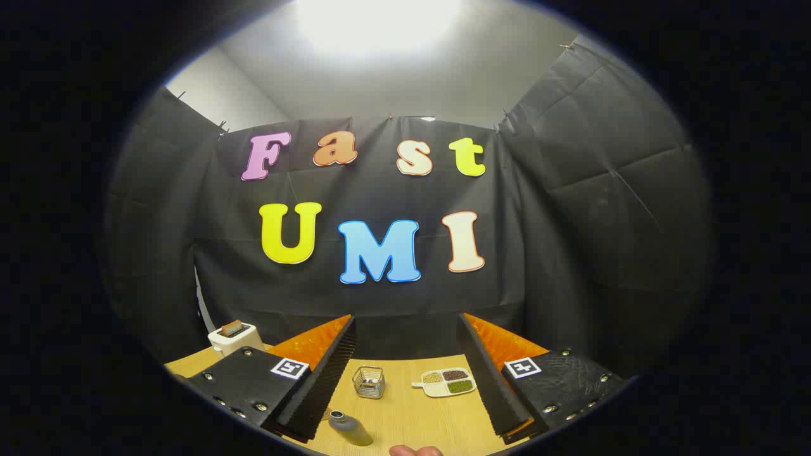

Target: Take the bottle from table, then pour the juice into the cup, finally place the bottle on the coaster

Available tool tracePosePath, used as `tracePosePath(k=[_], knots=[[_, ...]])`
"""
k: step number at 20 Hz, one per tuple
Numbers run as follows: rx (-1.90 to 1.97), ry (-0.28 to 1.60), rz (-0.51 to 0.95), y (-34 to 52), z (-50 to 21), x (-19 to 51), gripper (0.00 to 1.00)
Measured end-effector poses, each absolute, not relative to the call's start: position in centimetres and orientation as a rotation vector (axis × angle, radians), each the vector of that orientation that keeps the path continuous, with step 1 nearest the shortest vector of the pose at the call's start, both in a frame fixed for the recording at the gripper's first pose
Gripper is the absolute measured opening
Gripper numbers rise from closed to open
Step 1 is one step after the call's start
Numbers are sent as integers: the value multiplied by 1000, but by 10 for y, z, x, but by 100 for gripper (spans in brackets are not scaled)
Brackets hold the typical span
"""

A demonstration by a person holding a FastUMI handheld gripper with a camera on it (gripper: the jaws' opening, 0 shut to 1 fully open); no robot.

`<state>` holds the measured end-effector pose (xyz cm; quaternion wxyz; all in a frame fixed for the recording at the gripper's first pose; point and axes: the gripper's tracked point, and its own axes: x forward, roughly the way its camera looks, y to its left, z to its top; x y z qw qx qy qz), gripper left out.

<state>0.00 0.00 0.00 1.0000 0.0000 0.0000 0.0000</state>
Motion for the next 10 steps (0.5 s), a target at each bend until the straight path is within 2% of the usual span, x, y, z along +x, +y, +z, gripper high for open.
tracePosePath(k=[10], knots=[[-18, 21, 48, 22, -7, 1, 97]])
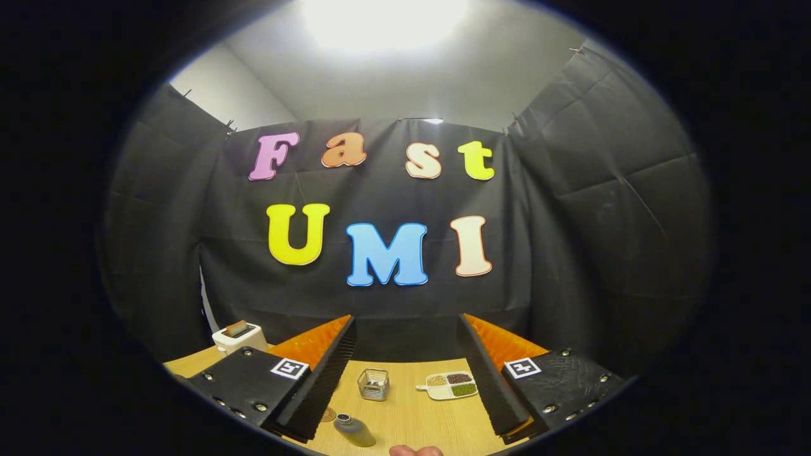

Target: Take the bottle from table, then pour the juice into the cup, finally place the bottle on the coaster

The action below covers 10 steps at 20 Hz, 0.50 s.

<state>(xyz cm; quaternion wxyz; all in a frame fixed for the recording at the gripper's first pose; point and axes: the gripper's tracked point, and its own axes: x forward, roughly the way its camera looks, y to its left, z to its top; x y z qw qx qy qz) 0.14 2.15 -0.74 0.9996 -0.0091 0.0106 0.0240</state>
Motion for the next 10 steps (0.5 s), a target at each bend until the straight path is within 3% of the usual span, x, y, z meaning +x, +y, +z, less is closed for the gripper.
tracePosePath(k=[10], knots=[[-8, 33, 37, 24, -22, -2, 97]])
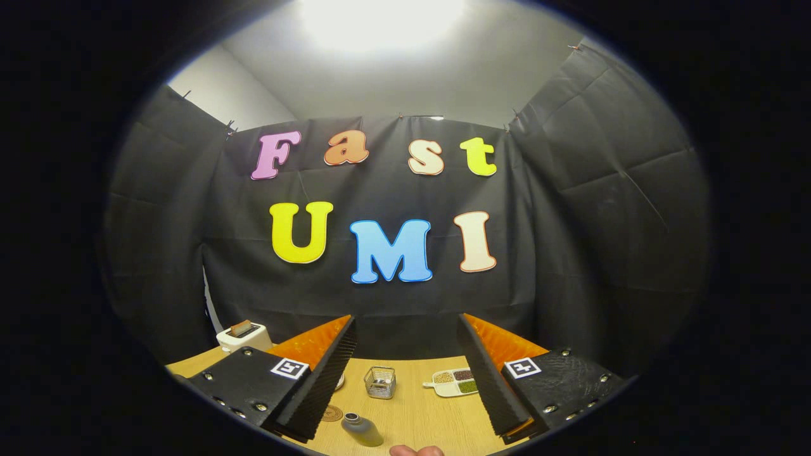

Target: Take the bottle from table, then pour the juice into the cup, finally place the bottle on the coaster

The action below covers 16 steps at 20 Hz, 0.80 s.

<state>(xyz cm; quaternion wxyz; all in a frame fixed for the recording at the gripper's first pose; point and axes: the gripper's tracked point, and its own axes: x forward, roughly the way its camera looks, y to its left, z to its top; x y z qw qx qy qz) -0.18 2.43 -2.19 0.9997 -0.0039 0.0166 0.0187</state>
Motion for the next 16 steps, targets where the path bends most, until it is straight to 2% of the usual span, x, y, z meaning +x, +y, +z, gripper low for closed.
tracePosePath(k=[7, 12, 16], knots=[[19, 56, 23, 12, -58, -1, 97], [50, 35, 86, 28, -84, -1, 97], [8, 48, 141, 54, -134, -4, 97]])
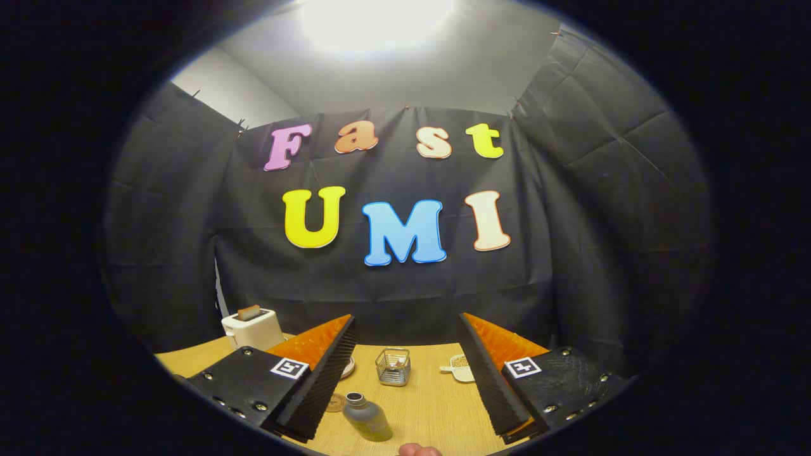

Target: Take the bottle from table, then pour the juice into the cup, finally place the bottle on the coaster

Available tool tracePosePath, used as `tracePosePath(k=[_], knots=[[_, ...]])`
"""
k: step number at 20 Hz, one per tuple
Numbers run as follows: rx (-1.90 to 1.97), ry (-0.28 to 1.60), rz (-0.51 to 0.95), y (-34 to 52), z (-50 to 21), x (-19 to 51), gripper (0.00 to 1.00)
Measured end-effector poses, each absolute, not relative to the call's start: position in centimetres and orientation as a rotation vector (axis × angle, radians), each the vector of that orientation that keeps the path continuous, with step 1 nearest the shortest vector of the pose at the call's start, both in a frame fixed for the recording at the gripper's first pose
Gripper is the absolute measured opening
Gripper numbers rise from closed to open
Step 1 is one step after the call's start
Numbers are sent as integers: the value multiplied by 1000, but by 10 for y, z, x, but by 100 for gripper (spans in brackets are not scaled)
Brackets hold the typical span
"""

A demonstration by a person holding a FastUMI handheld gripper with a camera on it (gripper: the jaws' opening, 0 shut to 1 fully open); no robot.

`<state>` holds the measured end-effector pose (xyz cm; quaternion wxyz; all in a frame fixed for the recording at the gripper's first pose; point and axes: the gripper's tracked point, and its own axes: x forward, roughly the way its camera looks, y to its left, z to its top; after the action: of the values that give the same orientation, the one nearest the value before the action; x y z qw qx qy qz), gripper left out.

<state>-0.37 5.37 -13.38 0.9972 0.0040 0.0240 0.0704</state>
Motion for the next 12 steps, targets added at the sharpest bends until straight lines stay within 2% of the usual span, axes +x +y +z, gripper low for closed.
tracePosePath(k=[6, 12], knots=[[-27, 104, 166, 90, -222, -12, 97], [-26, 163, 123, 108, -298, -2, 97]])
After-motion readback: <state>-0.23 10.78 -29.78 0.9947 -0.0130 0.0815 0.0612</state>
